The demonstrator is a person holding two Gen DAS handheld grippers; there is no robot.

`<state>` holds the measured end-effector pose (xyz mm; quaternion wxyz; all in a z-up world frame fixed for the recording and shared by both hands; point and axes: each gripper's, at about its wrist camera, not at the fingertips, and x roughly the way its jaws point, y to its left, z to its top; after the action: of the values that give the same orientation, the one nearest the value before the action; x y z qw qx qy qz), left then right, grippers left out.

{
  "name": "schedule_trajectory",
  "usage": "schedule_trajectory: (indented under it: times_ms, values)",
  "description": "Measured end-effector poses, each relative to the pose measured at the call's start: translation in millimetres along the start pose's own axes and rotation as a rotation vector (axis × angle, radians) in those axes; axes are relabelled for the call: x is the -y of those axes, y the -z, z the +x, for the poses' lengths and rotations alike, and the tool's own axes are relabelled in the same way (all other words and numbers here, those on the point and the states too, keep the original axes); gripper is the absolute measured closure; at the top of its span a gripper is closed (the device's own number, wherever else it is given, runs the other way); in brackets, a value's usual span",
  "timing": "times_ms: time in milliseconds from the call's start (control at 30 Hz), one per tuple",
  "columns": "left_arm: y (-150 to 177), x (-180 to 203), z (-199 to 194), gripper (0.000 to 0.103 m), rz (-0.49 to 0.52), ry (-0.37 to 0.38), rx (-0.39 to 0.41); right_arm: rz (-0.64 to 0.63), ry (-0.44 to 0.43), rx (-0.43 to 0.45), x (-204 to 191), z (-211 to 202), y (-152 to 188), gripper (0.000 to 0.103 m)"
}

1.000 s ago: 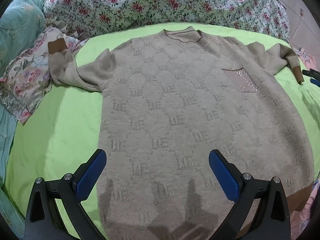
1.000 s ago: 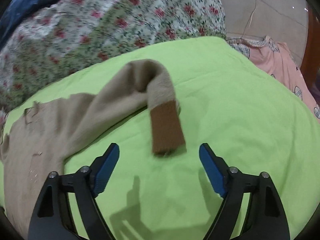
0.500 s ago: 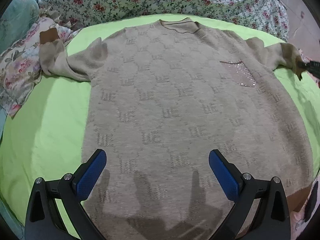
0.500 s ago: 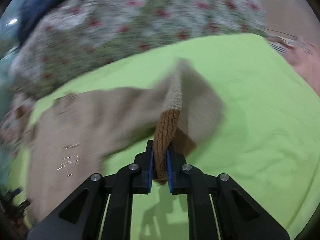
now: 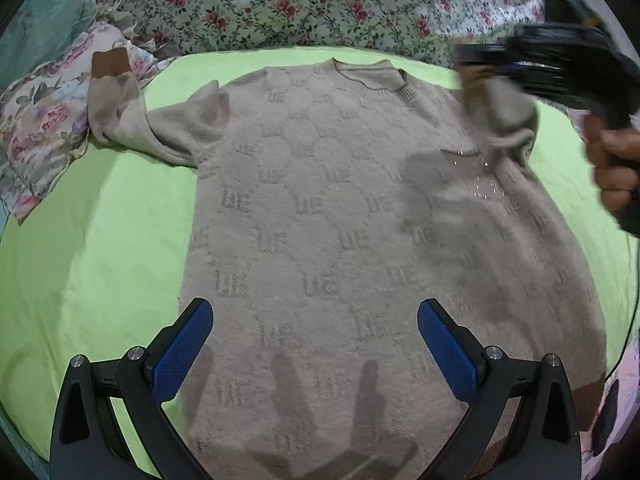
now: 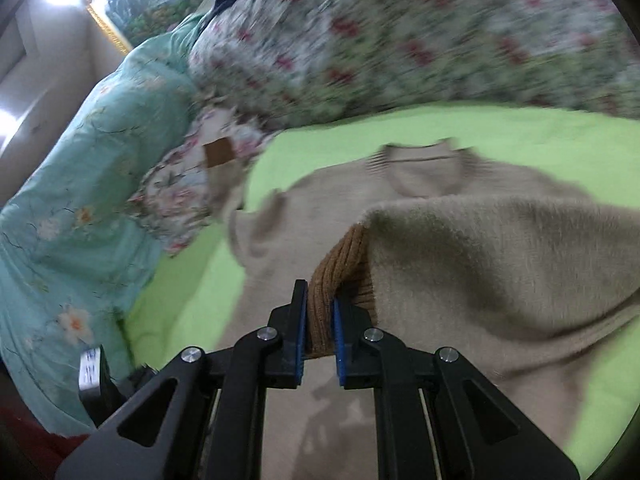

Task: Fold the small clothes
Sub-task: 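Carry the held sleeve across the sweater body toward the left tool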

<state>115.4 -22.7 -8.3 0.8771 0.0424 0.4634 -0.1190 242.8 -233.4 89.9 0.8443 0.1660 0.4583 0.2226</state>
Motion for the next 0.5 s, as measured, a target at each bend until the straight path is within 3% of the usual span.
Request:
schedule_trajectory:
  times_ms: [100, 267, 300, 333, 400, 500]
  values:
    - [-8.1, -8.9, 3.7, 0.001, -0.017, 0.018, 0.012, -0.004, -0.025, -0.06, -15.3, 61.5, -9.6, 0.09]
    - [-29.3, -26.2, 21.0, 0.001, -0.06, 0.061, 0.013, 0.057, -0.01, -0.123, -2.4, 130.1, -12.2, 0.087]
    - [-35.9, -29.6, 26.7, 0.001, -0.07, 0.071, 0.009, 0.07, -0.014, -0.127, -0.5, 136.6, -12.8, 0.083]
    - [-41.1, -31.7, 31.1, 0.001, -0.077, 0.077, 0.006, 0.083, -0.01, -0.142, 2.8, 143.2, -11.8, 0.07]
    - [-56.1, -35.5, 41.2, 0.001, -0.09, 0.103, 0.005, 0.097, -0.005, -0.15, 5.5, 140.7, -10.6, 0.054]
    - [-82.0, -36.4, 59.3, 0.001, -0.088, 0.141, 0.01, 0.09, -0.022, -0.079, 4.7, 107.8, -5.9, 0.046]
